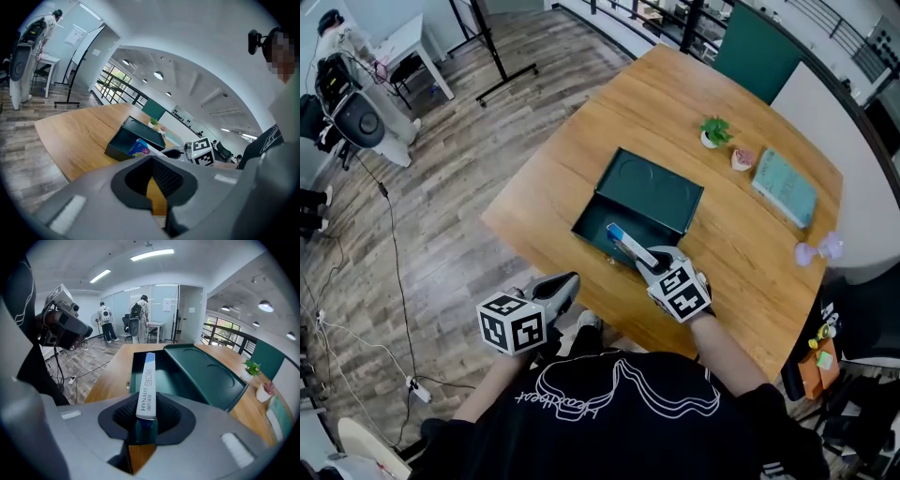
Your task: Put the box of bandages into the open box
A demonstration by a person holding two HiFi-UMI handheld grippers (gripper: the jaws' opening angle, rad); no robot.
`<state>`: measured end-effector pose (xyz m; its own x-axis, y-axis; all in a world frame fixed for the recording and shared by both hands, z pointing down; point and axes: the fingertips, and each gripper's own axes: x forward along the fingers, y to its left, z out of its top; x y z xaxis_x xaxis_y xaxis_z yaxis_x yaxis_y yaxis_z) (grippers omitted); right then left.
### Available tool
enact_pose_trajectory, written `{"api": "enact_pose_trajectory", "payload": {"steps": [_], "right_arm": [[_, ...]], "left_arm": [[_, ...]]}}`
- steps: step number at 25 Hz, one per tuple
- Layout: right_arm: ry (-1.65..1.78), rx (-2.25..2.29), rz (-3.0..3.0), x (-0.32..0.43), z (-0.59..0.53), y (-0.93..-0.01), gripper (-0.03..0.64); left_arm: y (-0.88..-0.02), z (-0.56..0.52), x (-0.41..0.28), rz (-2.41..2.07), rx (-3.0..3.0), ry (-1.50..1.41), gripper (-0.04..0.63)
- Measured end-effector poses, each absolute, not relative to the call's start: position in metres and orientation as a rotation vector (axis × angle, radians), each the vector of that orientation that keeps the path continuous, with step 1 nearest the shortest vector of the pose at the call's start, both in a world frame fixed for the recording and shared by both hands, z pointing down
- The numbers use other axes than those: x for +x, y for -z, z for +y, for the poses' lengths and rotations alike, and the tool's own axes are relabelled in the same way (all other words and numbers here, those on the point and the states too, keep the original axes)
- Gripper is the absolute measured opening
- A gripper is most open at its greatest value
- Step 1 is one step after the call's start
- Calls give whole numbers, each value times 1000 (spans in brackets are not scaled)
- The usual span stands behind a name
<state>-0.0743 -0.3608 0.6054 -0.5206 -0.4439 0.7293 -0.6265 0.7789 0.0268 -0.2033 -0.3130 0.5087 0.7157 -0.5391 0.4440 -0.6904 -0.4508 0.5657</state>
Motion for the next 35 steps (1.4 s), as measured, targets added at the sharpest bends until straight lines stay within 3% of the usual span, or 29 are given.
{"api": "enact_pose_trajectory", "payload": {"steps": [6,14,18,24,27,35], "right_arm": [[-333,810,-2225,-74,-363,-602,110],[-392,898,-2356,-65,-356,-572,244],[-418,932,-2477,-62,-347,-539,255],[-448,967,-2639,-53,-315,-485,121],[-479,937,-2731,-49,-295,-461,8],[-449,799,-2915,-43,-236,-413,8]], "left_arm": [[-511,-311,-200,-910,2161,-269,0],[-502,-304,-183,-905,2186,-274,0],[-493,-296,-172,-900,2208,-270,0],[-471,-280,-157,-904,2255,-231,0],[-456,-270,-146,-907,2285,-204,0],[-408,-227,-112,-889,2399,-123,0]]}}
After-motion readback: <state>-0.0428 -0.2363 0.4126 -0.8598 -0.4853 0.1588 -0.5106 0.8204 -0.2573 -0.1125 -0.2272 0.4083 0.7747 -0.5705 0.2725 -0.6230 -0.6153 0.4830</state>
